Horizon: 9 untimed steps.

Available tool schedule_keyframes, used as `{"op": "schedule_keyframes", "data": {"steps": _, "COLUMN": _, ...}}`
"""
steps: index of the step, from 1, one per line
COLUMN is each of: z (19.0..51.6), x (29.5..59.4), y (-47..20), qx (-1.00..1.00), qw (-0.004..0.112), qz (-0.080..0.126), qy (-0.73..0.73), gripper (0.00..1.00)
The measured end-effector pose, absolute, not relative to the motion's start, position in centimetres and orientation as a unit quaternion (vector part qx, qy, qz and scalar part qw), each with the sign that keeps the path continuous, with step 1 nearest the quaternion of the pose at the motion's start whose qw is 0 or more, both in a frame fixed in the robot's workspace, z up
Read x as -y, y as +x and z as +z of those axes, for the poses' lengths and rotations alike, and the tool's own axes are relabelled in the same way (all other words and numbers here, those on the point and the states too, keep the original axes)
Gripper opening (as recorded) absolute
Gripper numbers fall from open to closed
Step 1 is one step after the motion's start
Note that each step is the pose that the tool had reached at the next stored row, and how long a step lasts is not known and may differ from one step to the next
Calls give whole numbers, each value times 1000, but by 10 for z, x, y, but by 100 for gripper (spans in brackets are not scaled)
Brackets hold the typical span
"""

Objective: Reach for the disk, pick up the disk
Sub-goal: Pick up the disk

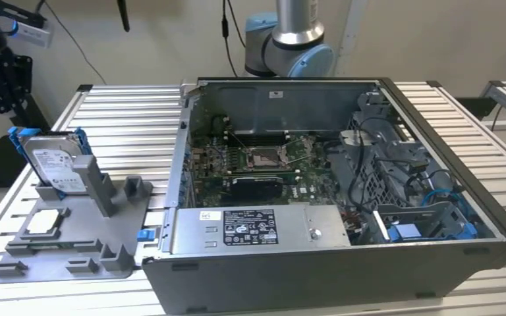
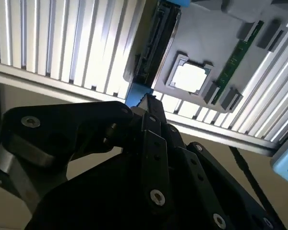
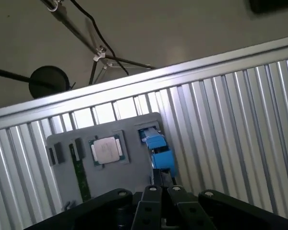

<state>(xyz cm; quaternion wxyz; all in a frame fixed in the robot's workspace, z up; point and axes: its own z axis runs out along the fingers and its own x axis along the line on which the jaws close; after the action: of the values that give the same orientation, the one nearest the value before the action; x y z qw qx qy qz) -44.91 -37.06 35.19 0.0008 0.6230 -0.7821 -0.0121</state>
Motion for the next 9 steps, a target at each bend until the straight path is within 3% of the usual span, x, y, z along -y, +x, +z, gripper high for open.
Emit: {"op": "schedule_keyframes", "data": {"steps": 9, "z": 352, "x": 371, "y": -449, "qx": 728, "qw": 2, "qz": -12, "qy": 685, "gripper": 0}}
